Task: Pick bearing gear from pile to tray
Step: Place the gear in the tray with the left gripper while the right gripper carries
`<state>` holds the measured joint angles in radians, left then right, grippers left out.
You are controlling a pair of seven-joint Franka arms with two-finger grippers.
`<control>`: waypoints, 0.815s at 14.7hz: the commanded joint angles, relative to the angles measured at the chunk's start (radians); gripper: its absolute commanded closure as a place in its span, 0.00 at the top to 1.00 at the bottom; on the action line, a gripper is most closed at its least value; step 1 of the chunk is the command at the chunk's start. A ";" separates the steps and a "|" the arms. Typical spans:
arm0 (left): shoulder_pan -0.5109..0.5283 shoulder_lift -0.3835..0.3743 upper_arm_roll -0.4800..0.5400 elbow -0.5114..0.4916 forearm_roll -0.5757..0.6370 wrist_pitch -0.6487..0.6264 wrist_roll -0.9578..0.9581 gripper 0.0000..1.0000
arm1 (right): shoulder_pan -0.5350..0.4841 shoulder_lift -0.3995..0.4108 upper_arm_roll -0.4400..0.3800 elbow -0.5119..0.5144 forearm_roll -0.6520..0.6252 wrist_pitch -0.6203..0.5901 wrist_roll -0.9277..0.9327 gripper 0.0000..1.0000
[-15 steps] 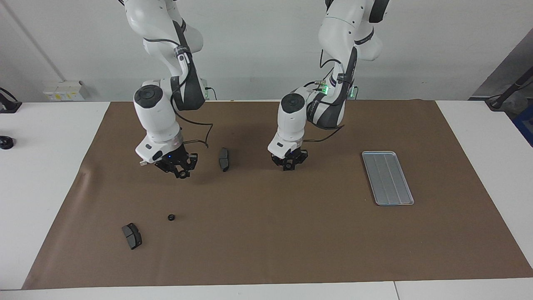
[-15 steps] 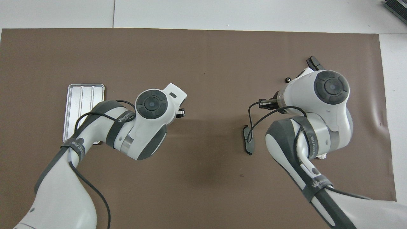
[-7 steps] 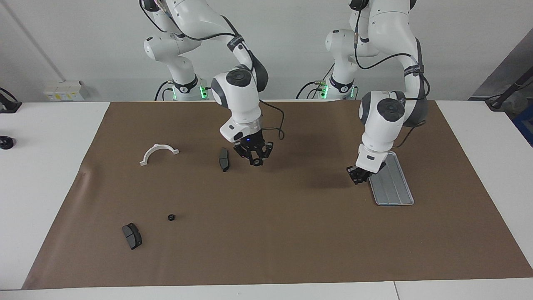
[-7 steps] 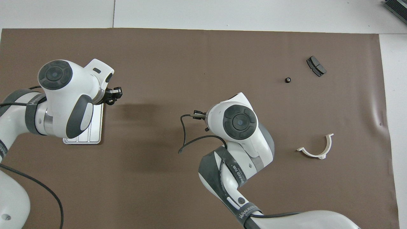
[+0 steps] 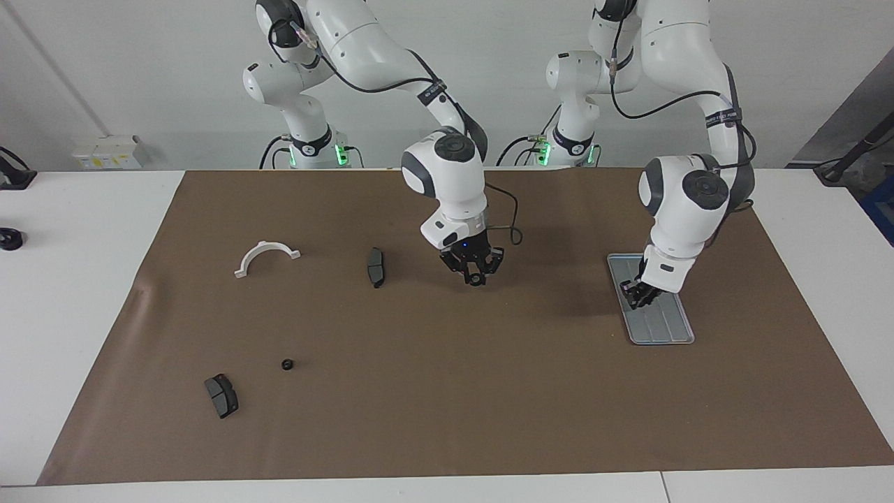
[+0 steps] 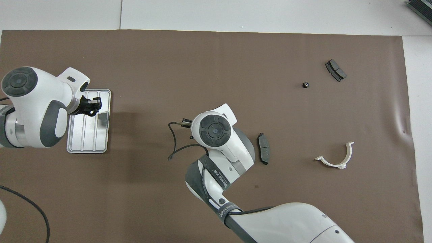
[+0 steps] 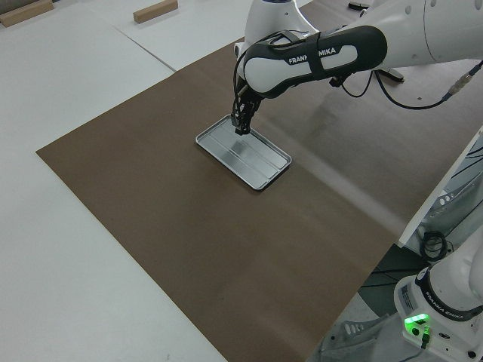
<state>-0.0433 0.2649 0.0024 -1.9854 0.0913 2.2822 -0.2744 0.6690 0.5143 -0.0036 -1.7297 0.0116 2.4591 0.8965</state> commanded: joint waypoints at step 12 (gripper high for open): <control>0.022 -0.068 -0.016 -0.122 0.005 0.145 0.034 1.00 | -0.265 -0.142 -0.007 0.022 -0.093 -0.160 -0.391 1.00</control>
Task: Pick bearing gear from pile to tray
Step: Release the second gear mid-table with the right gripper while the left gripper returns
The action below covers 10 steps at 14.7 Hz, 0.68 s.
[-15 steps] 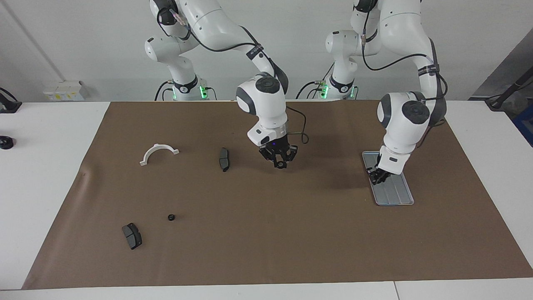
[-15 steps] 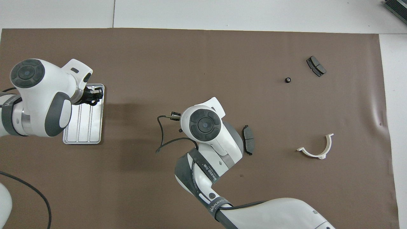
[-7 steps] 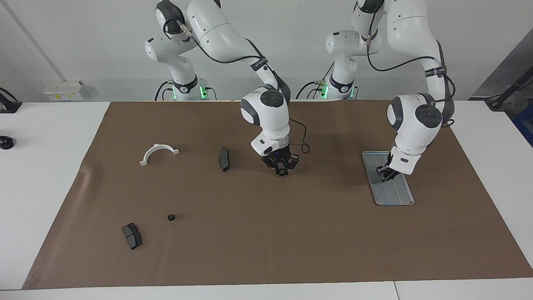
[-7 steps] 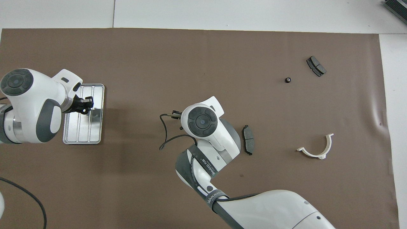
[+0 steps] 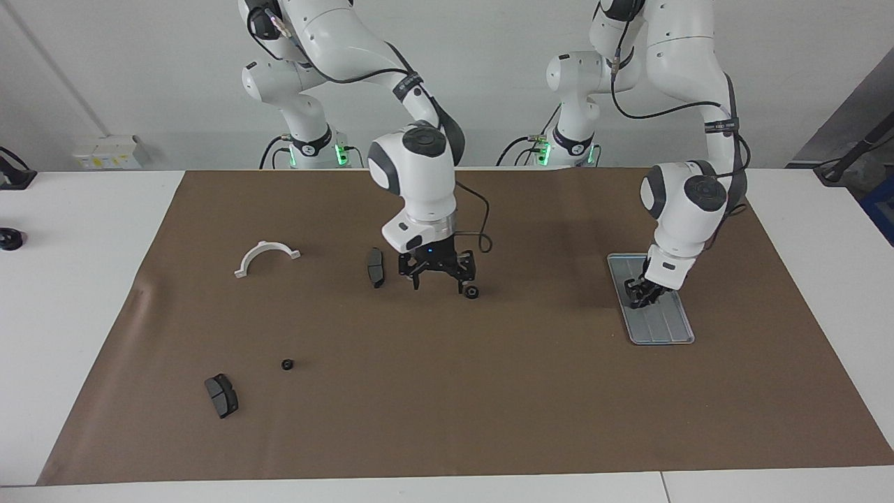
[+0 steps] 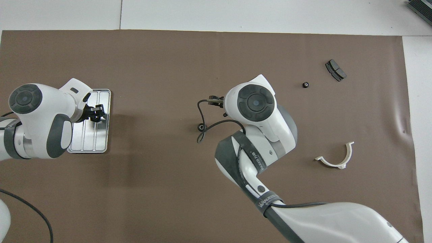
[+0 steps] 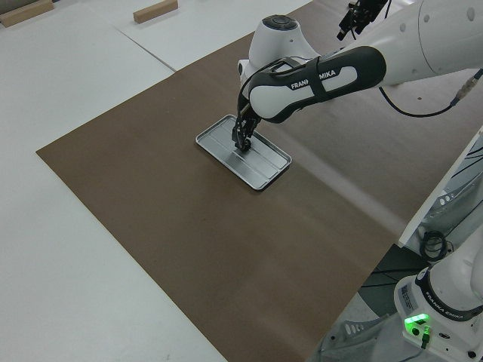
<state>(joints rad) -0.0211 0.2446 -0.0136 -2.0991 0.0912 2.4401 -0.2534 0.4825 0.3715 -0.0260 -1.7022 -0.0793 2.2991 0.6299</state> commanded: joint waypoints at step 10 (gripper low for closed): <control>-0.307 -0.074 -0.012 0.088 0.015 -0.139 -0.189 1.00 | -0.390 0.147 0.020 0.027 0.006 0.069 -0.631 1.00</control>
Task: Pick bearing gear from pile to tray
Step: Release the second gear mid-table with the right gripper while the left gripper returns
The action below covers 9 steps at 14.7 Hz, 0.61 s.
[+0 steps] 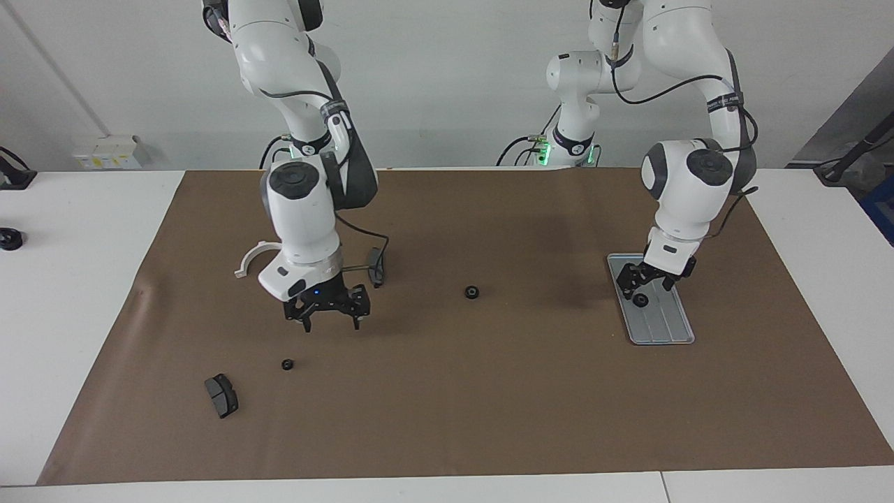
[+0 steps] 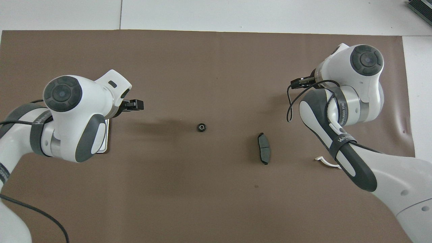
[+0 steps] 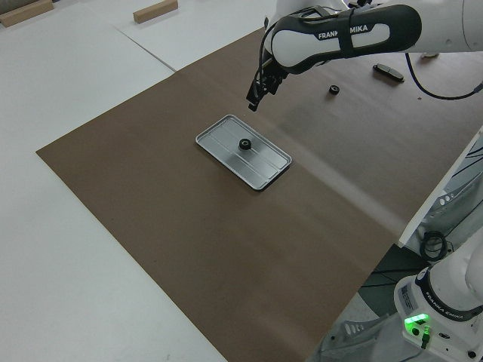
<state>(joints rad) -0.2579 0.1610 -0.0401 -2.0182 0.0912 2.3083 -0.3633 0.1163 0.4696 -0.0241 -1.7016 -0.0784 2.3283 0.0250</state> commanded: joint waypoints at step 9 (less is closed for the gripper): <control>-0.311 0.195 0.011 0.131 0.018 0.082 -0.347 1.00 | -0.041 0.087 0.018 0.019 0.014 0.082 -0.022 0.48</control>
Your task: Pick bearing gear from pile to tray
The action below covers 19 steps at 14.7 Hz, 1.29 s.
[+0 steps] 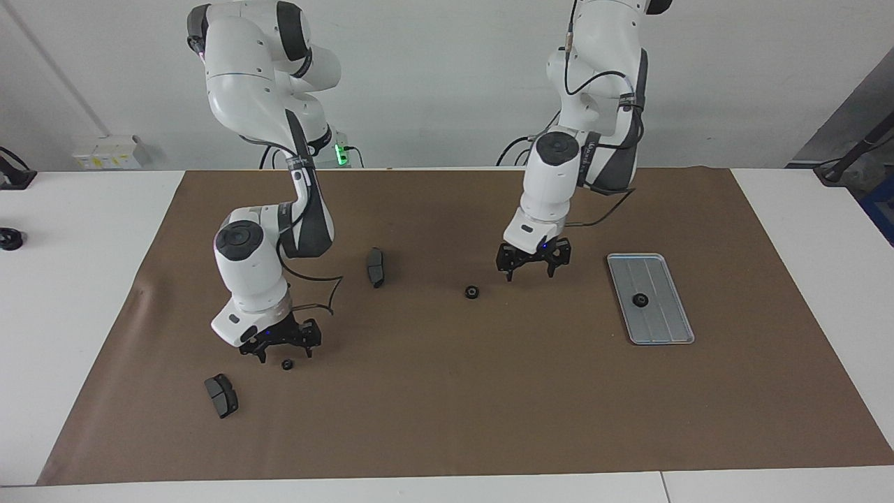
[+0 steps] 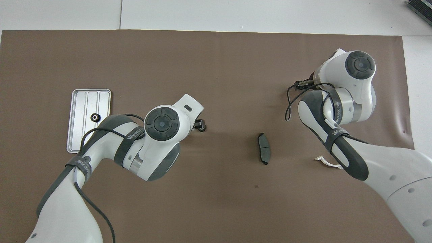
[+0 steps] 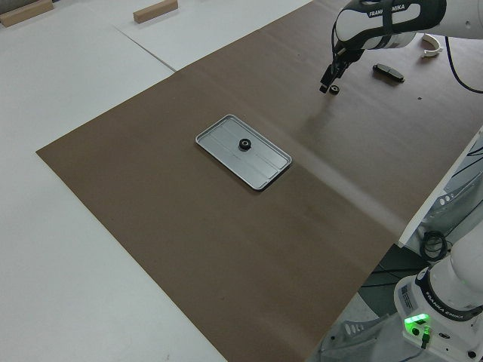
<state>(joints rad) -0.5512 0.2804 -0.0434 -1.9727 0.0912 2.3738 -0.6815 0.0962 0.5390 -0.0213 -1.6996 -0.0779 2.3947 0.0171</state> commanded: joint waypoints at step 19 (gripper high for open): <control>-0.082 0.111 0.020 0.031 0.016 0.110 -0.055 0.10 | -0.030 0.018 0.015 -0.015 0.013 0.038 -0.006 0.00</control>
<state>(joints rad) -0.6204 0.4033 -0.0381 -1.9256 0.0915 2.4786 -0.7140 0.0854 0.5479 -0.0118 -1.7039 -0.0642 2.4094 0.0172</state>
